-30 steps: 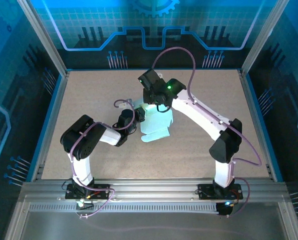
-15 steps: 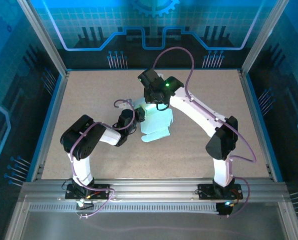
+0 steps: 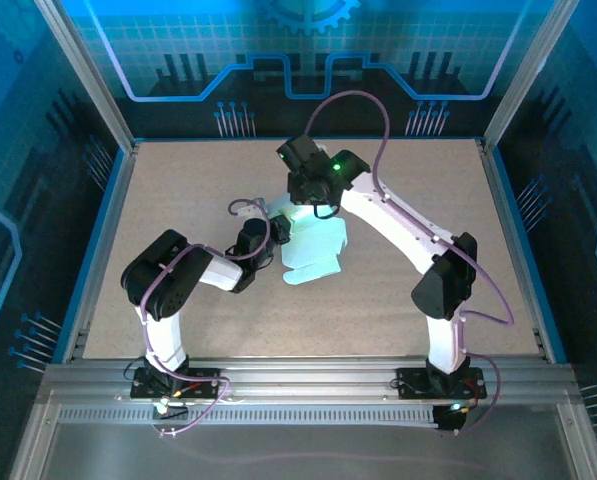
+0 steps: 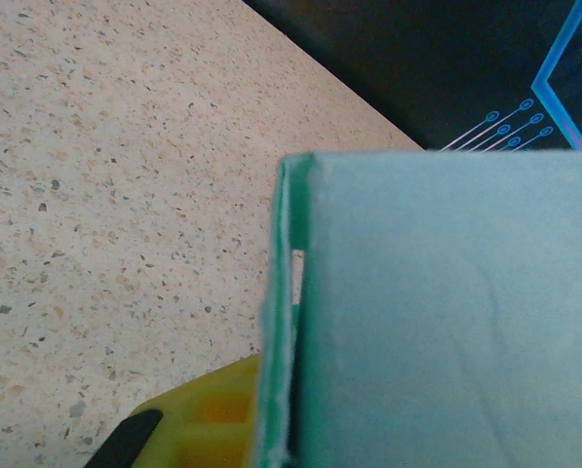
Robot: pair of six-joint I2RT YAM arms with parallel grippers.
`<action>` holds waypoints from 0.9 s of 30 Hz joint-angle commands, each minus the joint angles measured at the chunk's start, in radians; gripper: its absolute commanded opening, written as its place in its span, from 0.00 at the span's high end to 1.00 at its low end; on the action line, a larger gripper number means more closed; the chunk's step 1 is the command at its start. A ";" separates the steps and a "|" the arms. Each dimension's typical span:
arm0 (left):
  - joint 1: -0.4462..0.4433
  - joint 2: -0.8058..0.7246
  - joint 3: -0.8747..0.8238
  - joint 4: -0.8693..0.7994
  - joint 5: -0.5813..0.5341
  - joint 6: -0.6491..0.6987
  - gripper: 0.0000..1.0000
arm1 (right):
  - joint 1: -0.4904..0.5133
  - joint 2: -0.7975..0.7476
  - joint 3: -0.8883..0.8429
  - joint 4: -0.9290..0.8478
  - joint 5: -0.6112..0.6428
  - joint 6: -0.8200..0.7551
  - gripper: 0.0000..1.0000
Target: Fold the paper box
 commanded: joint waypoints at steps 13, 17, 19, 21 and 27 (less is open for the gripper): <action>0.038 -0.085 -0.027 -0.134 0.160 0.044 1.00 | -0.126 -0.504 -0.560 0.386 -0.380 -0.475 0.35; 0.054 -0.100 -0.030 -0.156 0.270 0.040 1.00 | -0.281 -0.562 -0.675 0.375 -0.676 -0.633 0.35; 0.054 -0.105 -0.033 -0.164 0.287 0.037 1.00 | -0.350 -0.588 -0.713 0.377 -0.797 -0.682 0.35; 0.055 -0.112 -0.039 -0.163 0.293 0.035 1.00 | -0.412 -0.613 -0.747 0.396 -0.930 -0.726 0.36; 0.053 -0.141 -0.043 -0.184 0.303 0.035 1.00 | -0.492 -0.580 -0.731 0.339 -1.075 -0.891 0.40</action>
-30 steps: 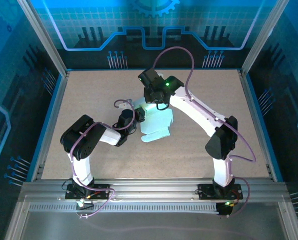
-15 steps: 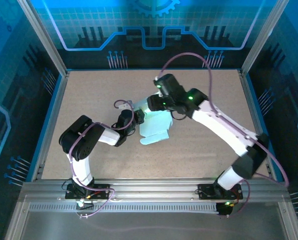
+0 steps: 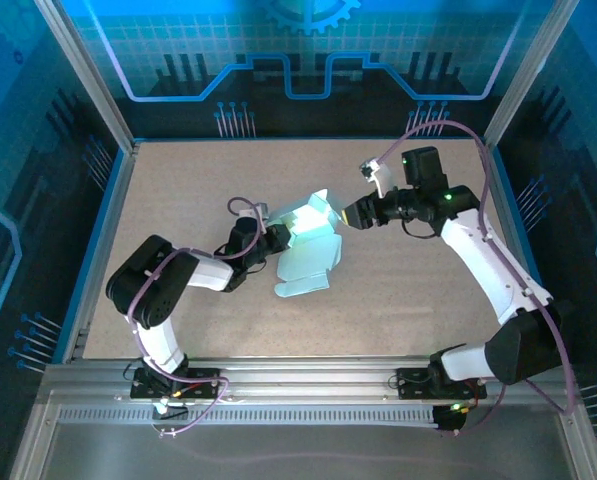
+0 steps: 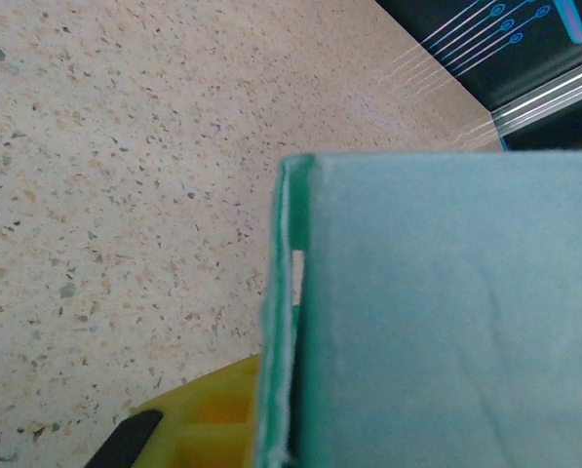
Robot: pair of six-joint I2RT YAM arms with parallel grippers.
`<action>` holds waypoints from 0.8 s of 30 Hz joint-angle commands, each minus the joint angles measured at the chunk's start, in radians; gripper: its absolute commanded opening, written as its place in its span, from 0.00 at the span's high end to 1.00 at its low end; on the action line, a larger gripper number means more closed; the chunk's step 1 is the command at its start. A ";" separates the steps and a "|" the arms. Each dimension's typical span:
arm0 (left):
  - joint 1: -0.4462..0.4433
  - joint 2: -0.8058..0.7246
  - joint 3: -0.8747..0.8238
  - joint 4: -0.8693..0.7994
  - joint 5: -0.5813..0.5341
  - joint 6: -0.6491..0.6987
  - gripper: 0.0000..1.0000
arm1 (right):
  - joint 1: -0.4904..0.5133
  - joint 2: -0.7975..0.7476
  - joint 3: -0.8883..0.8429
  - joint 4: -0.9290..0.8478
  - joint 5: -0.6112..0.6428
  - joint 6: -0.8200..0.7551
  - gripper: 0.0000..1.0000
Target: Fold the paper box
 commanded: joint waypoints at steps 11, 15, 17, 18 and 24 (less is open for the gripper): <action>0.003 -0.073 -0.009 -0.015 0.062 0.007 1.00 | -0.052 0.193 0.178 -0.056 -0.185 -0.229 0.44; 0.002 -0.074 -0.001 -0.019 0.075 0.003 1.00 | -0.047 0.260 0.229 -0.092 -0.212 -0.252 0.49; 0.003 -0.076 0.005 -0.030 0.074 0.006 1.00 | -0.037 0.281 0.244 -0.110 -0.231 -0.264 0.50; 0.003 -0.077 0.004 -0.031 0.075 0.004 1.00 | -0.030 0.286 0.246 -0.115 -0.234 -0.271 0.50; 0.001 -0.075 0.006 -0.020 0.070 -0.010 1.00 | 0.020 0.306 0.254 -0.155 -0.229 -0.303 0.57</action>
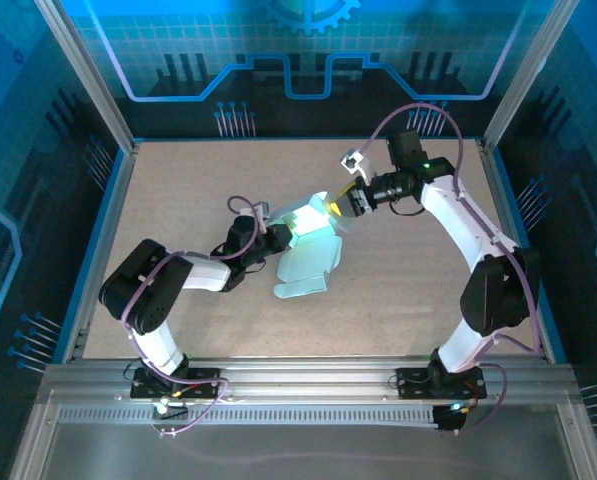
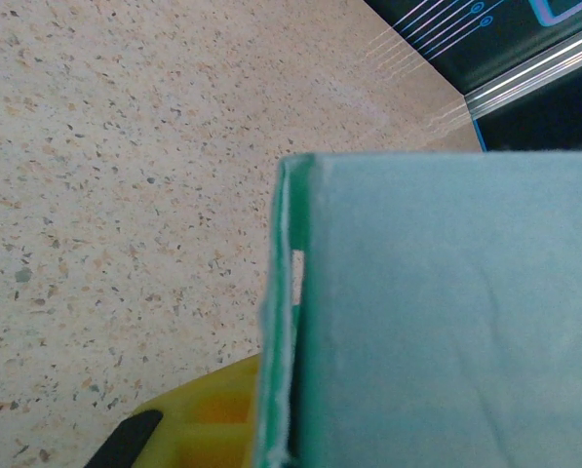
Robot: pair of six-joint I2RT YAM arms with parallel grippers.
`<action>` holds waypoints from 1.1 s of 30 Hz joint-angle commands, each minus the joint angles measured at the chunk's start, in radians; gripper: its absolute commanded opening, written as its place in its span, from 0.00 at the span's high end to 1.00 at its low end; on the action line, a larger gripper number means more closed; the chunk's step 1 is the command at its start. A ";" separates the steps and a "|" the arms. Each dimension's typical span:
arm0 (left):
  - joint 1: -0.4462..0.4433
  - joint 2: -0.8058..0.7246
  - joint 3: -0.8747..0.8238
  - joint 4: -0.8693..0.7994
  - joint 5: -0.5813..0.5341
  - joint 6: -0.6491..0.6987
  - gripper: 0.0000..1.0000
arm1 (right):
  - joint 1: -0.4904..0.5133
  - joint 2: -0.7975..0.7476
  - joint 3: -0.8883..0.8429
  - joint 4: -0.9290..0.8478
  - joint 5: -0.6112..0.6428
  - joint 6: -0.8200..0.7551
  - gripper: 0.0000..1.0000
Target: Fold the paper box
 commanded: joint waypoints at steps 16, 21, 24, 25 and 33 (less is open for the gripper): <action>-0.010 -0.039 0.029 -0.032 0.007 -0.003 1.00 | 0.204 -0.005 0.006 0.042 0.426 0.107 0.64; -0.009 -0.040 0.033 -0.036 0.009 -0.004 1.00 | 0.271 -0.003 -0.002 0.070 0.646 0.119 0.66; -0.009 -0.043 0.033 -0.035 0.009 -0.008 1.00 | 0.300 -0.006 -0.013 0.097 0.722 0.121 0.67; -0.009 -0.044 0.033 -0.035 0.009 -0.008 1.00 | 0.312 -0.006 -0.017 0.105 0.749 0.121 0.67; -0.011 -0.052 0.041 -0.046 0.014 -0.012 1.00 | 0.386 0.011 -0.041 0.185 0.918 0.137 0.79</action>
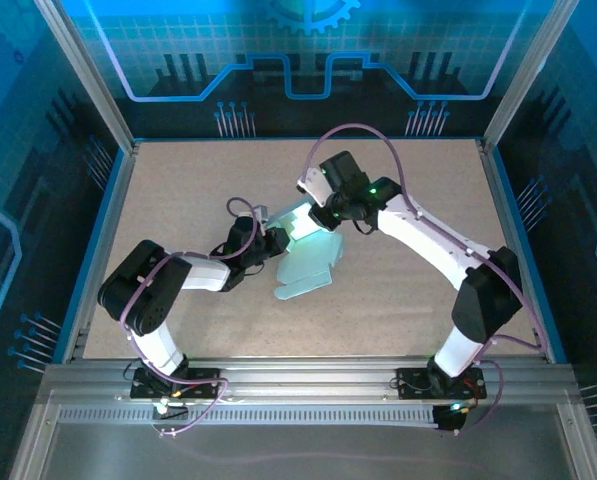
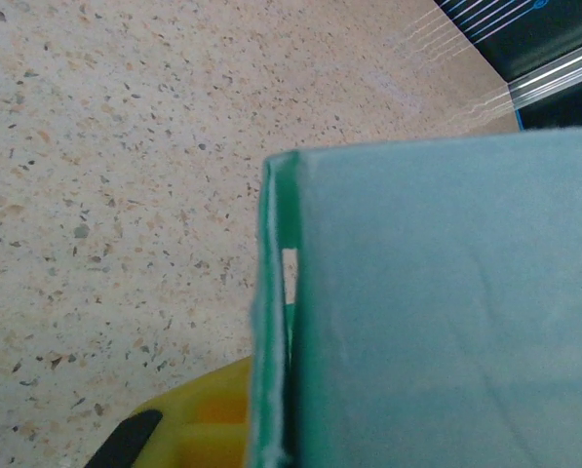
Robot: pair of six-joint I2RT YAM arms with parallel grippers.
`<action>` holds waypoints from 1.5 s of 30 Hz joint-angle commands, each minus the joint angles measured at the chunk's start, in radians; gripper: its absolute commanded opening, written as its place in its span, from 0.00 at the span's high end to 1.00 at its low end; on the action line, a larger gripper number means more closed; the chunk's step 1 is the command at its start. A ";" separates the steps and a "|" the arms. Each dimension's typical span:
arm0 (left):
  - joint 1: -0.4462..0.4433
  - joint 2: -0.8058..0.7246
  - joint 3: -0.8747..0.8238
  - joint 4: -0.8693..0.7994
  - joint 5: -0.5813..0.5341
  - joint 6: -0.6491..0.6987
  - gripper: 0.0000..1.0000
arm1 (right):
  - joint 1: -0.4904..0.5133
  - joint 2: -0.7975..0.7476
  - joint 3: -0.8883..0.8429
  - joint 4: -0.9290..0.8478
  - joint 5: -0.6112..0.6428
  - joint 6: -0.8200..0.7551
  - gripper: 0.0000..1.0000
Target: Fold the paper box
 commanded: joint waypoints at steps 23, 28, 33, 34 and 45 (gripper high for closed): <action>-0.012 -0.062 0.081 -0.044 0.032 -0.016 1.00 | 0.139 0.109 -0.015 0.104 0.581 0.075 0.82; -0.014 -0.072 0.088 -0.050 0.025 -0.020 1.00 | 0.135 0.127 -0.011 0.111 0.579 0.060 0.79; -0.016 -0.069 0.101 -0.052 0.030 -0.026 1.00 | 0.145 0.148 0.007 0.114 0.628 0.030 0.84; -0.017 -0.071 0.103 -0.052 0.029 -0.029 1.00 | 0.146 0.150 0.007 0.120 0.645 0.024 0.86; -0.020 -0.099 0.122 -0.152 -0.003 -0.044 1.00 | 0.158 0.182 0.035 0.178 0.716 -0.028 0.79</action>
